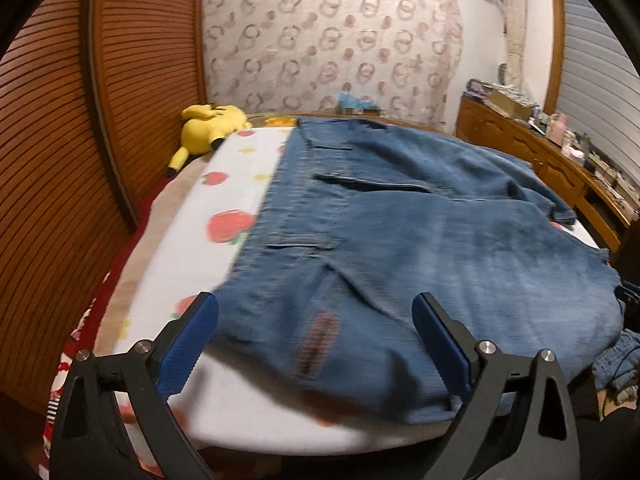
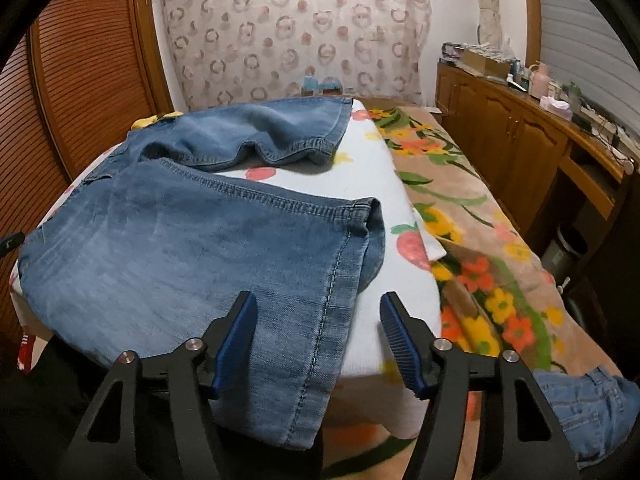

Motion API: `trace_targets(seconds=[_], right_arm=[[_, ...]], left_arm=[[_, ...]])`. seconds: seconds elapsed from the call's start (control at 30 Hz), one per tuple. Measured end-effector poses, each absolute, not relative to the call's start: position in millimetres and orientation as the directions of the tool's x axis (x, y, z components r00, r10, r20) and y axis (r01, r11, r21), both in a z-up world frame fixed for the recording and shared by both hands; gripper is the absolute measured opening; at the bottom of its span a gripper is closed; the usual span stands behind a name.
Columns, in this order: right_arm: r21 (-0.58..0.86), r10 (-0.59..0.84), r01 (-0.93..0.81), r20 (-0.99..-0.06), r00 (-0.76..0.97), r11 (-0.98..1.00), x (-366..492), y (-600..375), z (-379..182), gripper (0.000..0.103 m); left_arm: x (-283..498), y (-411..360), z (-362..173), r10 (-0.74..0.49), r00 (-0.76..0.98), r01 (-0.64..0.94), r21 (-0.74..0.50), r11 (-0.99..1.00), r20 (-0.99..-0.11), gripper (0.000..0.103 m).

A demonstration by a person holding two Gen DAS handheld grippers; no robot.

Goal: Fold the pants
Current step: 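Lower the right gripper to a jeans leg hem and close on it, then lift the hem with the right gripper while the left gripper grasps the waistband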

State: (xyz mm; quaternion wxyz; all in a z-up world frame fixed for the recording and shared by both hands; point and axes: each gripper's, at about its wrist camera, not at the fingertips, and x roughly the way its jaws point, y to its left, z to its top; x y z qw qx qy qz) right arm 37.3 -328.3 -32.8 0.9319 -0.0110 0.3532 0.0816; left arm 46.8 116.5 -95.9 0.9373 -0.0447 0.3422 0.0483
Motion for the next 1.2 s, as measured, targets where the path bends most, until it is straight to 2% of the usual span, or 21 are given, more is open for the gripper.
trace_targets(seconds=[0.07, 0.23, 0.33, 0.47, 0.73, 0.93, 1.03, 1.2], right_arm=[[0.042, 0.158, -0.175, -0.666, 0.729, 0.984, 35.4, -325.7, -27.2, 0.053], [0.048, 0.181, -0.2, -0.666, 0.724, 0.979, 38.3, -327.0, -20.8, 0.021], [0.038, 0.194, -0.224, -0.654, 0.731, 0.974, 32.5, -323.4, -9.6, 0.011], [0.021, 0.178, -0.209, -0.608, 0.774, 0.978, 26.0, -330.7, 13.4, 0.005], [-0.041, 0.211, -0.268, -0.507, 0.836, 0.963, 21.0, -313.4, 66.7, 0.004], [-0.078, 0.254, -0.321, -0.454, 0.854, 0.944, 47.3, -294.8, 76.3, 0.004], [-0.09, 0.263, -0.343, -0.475, 0.84, 0.935, 72.7, -286.9, 57.2, 0.004], [-0.071, 0.258, -0.372, -0.6, 0.757, 0.926, 110.5, -283.3, 16.9, 0.004]], left_arm=[[47.0, 127.8, -98.3, 0.071, 0.757, -0.141, -0.056, 0.988, -0.649, 0.095], [50.5, 147.9, -105.9, 0.081, 0.745, -0.169, -0.069, 0.983, -0.662, 0.085], [51.7, 153.5, -109.9, 0.062, 0.741, -0.166, -0.093, 0.982, -0.669, 0.079], [53.4, 155.7, -116.7, 0.059, 0.732, -0.165, -0.093, 0.982, -0.679, 0.077], [54.4, 160.4, -125.7, 0.06, 0.714, -0.176, -0.096, 0.98, -0.698, 0.077], [54.0, 162.8, -127.4, 0.06, 0.71, -0.181, -0.099, 0.979, -0.701, 0.077], [53.8, 162.6, -127.1, 0.061, 0.71, -0.181, -0.098, 0.979, -0.701, 0.077], [53.4, 162.4, -127.2, 0.061, 0.709, -0.178, -0.095, 0.979, -0.703, 0.077]])
